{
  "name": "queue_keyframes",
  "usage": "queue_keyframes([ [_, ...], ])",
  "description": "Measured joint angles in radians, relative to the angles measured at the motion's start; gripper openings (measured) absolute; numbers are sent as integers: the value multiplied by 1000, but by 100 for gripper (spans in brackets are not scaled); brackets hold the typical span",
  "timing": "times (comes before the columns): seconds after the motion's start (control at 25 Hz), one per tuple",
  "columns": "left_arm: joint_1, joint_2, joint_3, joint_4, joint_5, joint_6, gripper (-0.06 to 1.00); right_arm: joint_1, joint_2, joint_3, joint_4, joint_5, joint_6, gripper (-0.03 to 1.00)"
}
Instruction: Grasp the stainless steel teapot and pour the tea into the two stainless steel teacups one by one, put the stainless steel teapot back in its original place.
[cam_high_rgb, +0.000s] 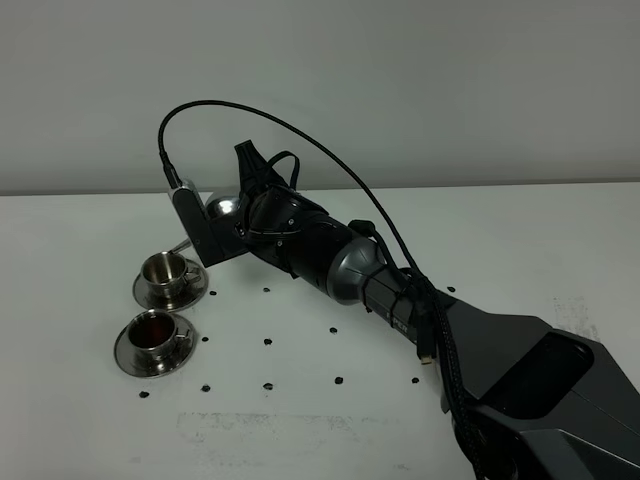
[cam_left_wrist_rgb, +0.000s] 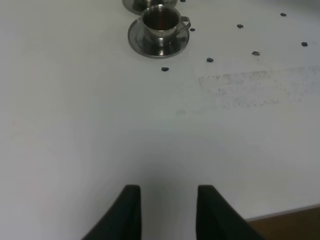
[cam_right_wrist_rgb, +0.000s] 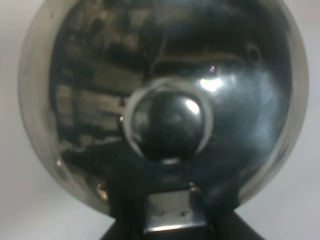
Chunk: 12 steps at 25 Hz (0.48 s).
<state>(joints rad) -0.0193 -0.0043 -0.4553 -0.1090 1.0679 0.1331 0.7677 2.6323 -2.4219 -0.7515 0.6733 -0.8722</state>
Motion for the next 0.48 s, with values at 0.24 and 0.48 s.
queue_keyframes([
  [0.24, 0, 0, 0, 0, 0, 0, 30, 3, 0, 0, -26, -6, -1, 19],
  [0.48, 0, 0, 0, 0, 0, 0, 30, 4, 0, 0, -53, -11, -1, 19],
])
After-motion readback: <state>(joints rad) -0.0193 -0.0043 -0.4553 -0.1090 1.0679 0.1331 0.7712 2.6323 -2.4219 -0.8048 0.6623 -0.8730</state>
